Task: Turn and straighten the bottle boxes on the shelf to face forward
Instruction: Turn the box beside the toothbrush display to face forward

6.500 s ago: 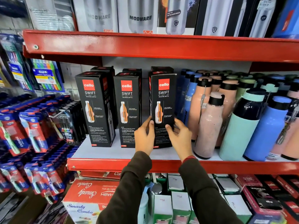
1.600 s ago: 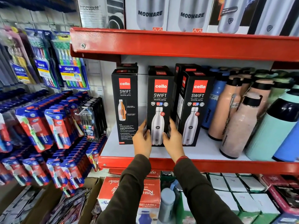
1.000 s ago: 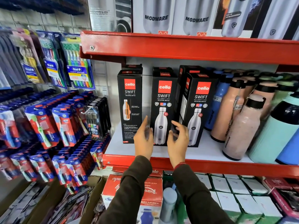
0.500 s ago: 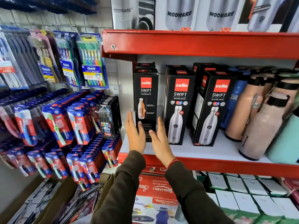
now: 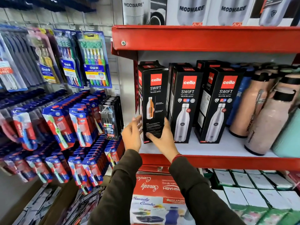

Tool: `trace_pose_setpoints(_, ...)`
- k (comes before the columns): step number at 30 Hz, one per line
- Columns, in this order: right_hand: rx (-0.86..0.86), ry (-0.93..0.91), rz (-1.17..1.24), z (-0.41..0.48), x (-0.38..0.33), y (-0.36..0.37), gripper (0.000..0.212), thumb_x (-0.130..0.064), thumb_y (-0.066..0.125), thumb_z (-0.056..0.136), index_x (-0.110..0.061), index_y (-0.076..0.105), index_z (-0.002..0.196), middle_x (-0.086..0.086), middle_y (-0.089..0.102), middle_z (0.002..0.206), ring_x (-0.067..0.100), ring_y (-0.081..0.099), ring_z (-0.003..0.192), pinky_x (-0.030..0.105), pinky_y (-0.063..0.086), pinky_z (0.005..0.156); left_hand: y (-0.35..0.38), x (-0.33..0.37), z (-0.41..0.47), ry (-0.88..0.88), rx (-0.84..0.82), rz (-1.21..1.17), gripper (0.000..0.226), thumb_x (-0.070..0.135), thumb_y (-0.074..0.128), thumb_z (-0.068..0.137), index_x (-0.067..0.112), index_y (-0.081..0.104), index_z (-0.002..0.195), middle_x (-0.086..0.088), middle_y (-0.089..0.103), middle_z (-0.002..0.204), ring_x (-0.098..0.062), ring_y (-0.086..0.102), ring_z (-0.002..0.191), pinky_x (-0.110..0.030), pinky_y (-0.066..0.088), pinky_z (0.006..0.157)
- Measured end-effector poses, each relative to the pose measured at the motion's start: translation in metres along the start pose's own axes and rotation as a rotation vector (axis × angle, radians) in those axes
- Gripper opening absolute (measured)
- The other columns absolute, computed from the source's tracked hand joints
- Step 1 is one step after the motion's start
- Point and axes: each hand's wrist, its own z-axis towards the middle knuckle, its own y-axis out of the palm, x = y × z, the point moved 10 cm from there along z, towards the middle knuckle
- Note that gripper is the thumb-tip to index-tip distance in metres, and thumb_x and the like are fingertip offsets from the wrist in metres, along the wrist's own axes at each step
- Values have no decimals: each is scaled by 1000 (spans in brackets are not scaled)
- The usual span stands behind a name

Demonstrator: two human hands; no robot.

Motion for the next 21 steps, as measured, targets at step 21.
trace_pose_setpoints(21,-34,-57,-13,12,-16,-1,88,-18,73,76,-26,25,150,1,43,151,16,39,141,37,34,116,-3,-15,29,-48,-148,126,42,16,39,105,14,42,147,-3,46,151,-4,43,129,-12,33,102)
